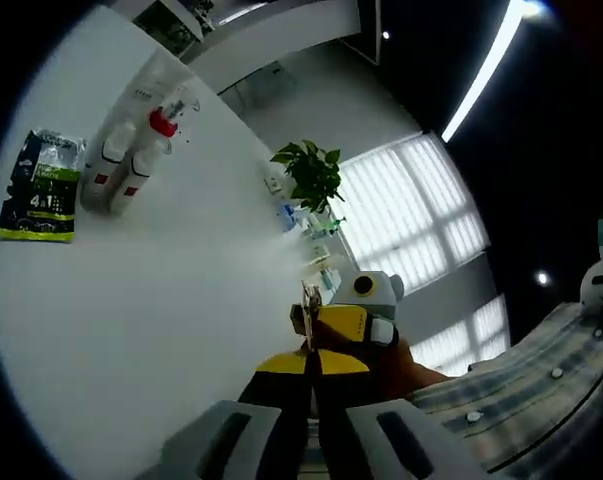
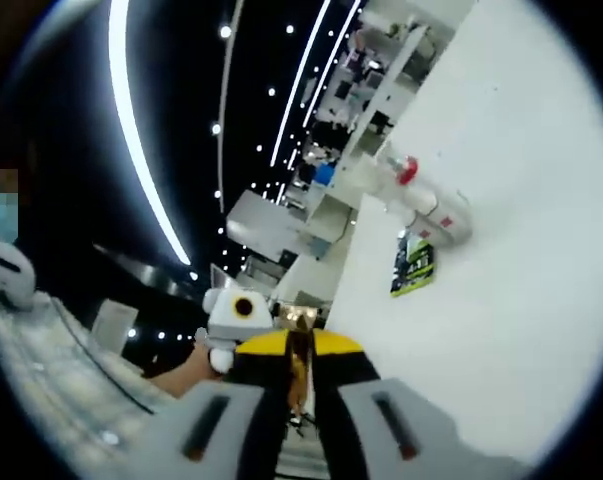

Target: Arrange the skincare products in the storage area until every visible bottle or jar stands upright without overlapping.

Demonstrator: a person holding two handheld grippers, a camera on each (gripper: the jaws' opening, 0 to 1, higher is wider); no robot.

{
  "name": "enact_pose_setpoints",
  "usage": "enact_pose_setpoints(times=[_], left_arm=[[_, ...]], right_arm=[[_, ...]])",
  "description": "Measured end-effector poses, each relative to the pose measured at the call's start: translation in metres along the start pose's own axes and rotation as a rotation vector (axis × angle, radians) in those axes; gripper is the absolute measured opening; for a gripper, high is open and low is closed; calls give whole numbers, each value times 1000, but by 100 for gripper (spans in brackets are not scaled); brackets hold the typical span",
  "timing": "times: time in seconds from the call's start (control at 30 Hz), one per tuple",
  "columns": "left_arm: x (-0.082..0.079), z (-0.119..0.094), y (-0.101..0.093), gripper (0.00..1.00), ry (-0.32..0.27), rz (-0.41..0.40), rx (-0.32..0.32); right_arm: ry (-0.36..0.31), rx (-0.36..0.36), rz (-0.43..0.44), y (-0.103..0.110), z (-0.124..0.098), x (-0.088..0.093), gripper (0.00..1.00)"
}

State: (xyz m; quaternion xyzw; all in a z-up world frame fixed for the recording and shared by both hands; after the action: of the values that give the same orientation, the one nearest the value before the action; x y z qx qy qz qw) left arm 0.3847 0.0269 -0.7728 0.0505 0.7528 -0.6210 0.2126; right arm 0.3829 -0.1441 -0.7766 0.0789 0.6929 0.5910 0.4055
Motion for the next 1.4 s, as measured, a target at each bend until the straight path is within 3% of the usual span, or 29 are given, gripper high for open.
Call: enact_pose_setpoints(times=[0.13, 0.37, 0.5, 0.53, 0.57, 0.7, 0.73, 0.77, 0.83, 0.87, 0.93, 1.1, 1.2, 1.33, 1.4], left_arm=[[1, 0, 1, 0, 4, 3, -8], [0, -2, 0, 0, 10, 0, 2], [1, -2, 0, 0, 16, -1, -1], [1, -3, 1, 0, 16, 1, -3], [2, -3, 1, 0, 17, -4, -1], [0, -4, 1, 0, -10, -17, 2], [-2, -4, 2, 0, -27, -23, 0], [-3, -5, 2, 0, -36, -36, 0], [-6, -6, 3, 0, -54, -49, 1], [-5, -8, 6, 0, -34, -39, -13], [-4, -8, 7, 0, -38, -43, -19], [-5, -10, 9, 0, -73, -65, -21], [-14, -14, 13, 0, -118, -79, -36], [-14, -13, 12, 0, -102, -85, -32], [-13, -13, 12, 1, -109, -132, -38]], right_arm=[[20, -2, -85, 2, 1, 0, 0], [-6, 3, -48, 0, 1, -2, 5], [-27, 0, -18, -1, -1, -4, 0], [-28, -25, -31, 1, 0, -4, 0], [-24, -3, -72, 0, -1, -3, 0], [-42, -8, 4, 0, -1, -3, 5], [-32, 8, 22, -3, -1, -1, 12], [-20, 14, 5, -4, -1, 0, 12], [81, -41, -9, 1, -4, 9, 1], [36, -13, 3, 1, -1, 6, 0], [55, -4, -35, 1, -1, 8, 0], [34, 22, 8, -5, 0, 7, 4], [77, 23, 17, -6, -2, 11, 3], [73, 9, -19, -3, -4, 11, 0], [72, 10, -9, -3, -4, 11, 0]])
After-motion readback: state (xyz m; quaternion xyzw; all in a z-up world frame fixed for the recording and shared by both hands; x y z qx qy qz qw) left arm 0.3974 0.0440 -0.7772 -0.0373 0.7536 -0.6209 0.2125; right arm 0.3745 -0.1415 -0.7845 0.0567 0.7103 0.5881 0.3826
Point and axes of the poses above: the point that each gripper's makers call its tool centre point, and the gripper's own axes: z roughly forward along the fingers, y roughly to its left, x roughly out of its underside, the point moved 9 cm from there along -z, roughly backward along the fingers, and after that the axes turned 11 degrees about -y, right-handed, at the moved point
